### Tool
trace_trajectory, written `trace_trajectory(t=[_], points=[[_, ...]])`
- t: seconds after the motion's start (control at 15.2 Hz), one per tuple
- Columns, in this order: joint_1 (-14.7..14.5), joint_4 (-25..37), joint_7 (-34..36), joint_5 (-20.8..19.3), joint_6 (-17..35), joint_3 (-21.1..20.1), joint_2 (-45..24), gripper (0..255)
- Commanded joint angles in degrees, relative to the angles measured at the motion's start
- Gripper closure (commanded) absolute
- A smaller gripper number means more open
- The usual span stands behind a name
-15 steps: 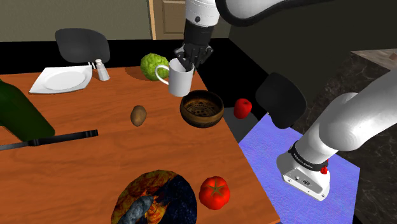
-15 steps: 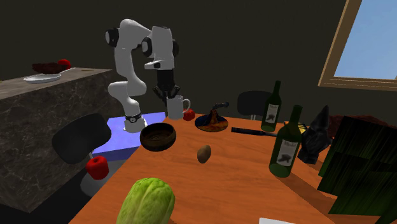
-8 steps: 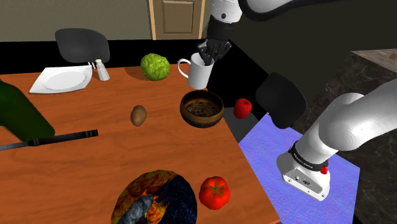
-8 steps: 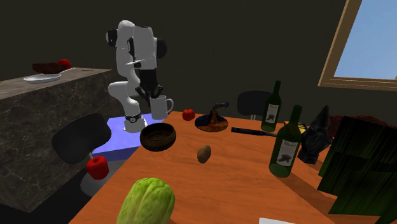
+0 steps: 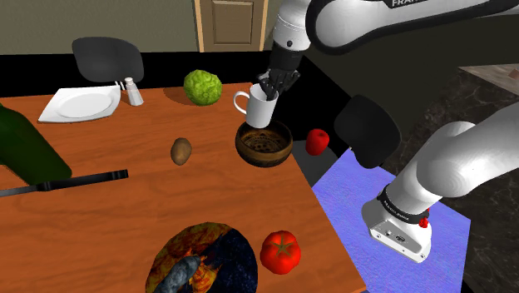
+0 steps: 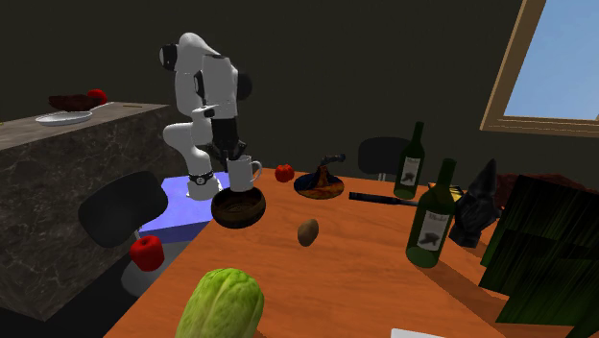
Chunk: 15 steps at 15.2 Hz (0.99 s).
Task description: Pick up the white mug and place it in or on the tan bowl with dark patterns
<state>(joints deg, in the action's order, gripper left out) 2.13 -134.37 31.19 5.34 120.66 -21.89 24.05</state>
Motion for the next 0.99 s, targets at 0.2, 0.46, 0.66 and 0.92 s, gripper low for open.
trace_trajectory(t=[0.2,0.46,0.66,0.92], points=[[0.02,-3.04,0.36,-0.07,4.11,-0.57,-1.07,255],[0.09,-5.18,0.73,-0.23,7.31,-1.07,-2.16,255],[0.09,-5.18,0.73,-0.23,7.31,-1.07,-2.16,255],[0.09,-5.18,0.73,-0.23,7.31,-1.07,-2.16,255]])
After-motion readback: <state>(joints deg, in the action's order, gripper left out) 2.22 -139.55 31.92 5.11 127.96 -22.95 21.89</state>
